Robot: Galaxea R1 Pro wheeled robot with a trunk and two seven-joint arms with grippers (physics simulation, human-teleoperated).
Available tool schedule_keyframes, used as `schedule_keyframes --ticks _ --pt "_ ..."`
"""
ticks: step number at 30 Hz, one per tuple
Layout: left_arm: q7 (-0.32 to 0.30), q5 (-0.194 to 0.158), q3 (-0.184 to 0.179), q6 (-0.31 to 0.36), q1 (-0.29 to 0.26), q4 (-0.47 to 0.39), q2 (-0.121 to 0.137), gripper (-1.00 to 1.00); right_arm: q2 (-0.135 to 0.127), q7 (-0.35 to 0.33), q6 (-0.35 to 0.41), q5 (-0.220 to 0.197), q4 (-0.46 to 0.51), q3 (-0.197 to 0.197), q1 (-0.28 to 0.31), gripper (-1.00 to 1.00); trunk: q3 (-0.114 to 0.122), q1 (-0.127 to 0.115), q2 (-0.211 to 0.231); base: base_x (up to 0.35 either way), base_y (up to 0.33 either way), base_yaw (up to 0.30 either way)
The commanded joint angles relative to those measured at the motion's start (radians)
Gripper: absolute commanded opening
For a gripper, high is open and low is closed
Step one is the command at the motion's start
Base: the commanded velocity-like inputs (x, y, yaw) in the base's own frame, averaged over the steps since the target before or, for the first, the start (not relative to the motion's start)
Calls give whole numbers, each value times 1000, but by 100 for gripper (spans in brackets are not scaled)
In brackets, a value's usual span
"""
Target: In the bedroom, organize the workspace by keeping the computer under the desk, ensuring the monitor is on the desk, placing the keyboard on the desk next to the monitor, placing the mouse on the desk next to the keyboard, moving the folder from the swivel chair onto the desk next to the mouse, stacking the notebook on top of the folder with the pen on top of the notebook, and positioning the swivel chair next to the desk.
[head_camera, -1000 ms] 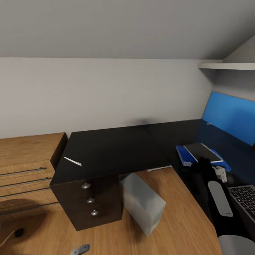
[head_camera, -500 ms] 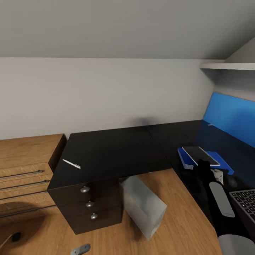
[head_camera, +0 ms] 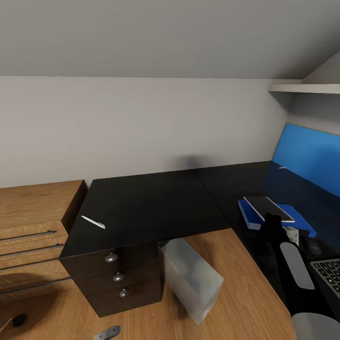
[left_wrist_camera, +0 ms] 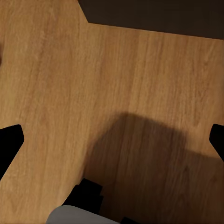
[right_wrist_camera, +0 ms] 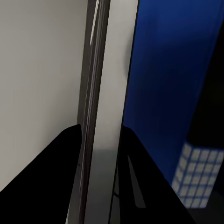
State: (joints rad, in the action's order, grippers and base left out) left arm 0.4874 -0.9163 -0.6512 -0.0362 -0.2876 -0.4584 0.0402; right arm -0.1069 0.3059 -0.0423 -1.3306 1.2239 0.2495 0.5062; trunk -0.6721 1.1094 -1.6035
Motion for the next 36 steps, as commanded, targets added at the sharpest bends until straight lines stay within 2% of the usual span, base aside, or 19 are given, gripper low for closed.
schedule_keyframes --ticks 1,7,18,24,36 --pt "7 -10 -9 -4 -1 -2 1 100 -1 24 -13 -8 4 0 0 -100 -1 0 0 2 0 0" --pt "7 -10 -10 -4 -1 -2 1 100 -3 106 -63 11 25 -1 1 -100 -1 0 0 0 0 0" --pt "5 -10 -10 -4 -1 -2 0 100 -2 122 -88 85 29 -1 1 -100 -1 0 0 10 0 0" --pt "5 -10 -10 -3 -1 -1 0 100 -2 123 -96 88 29 -1 1 -100 -1 0 0 167 0 0" --pt "6 -10 -14 -1 -1 0 -2 100 -2 122 -98 88 29 -1 1 -100 -1 0 0 19 0 0"
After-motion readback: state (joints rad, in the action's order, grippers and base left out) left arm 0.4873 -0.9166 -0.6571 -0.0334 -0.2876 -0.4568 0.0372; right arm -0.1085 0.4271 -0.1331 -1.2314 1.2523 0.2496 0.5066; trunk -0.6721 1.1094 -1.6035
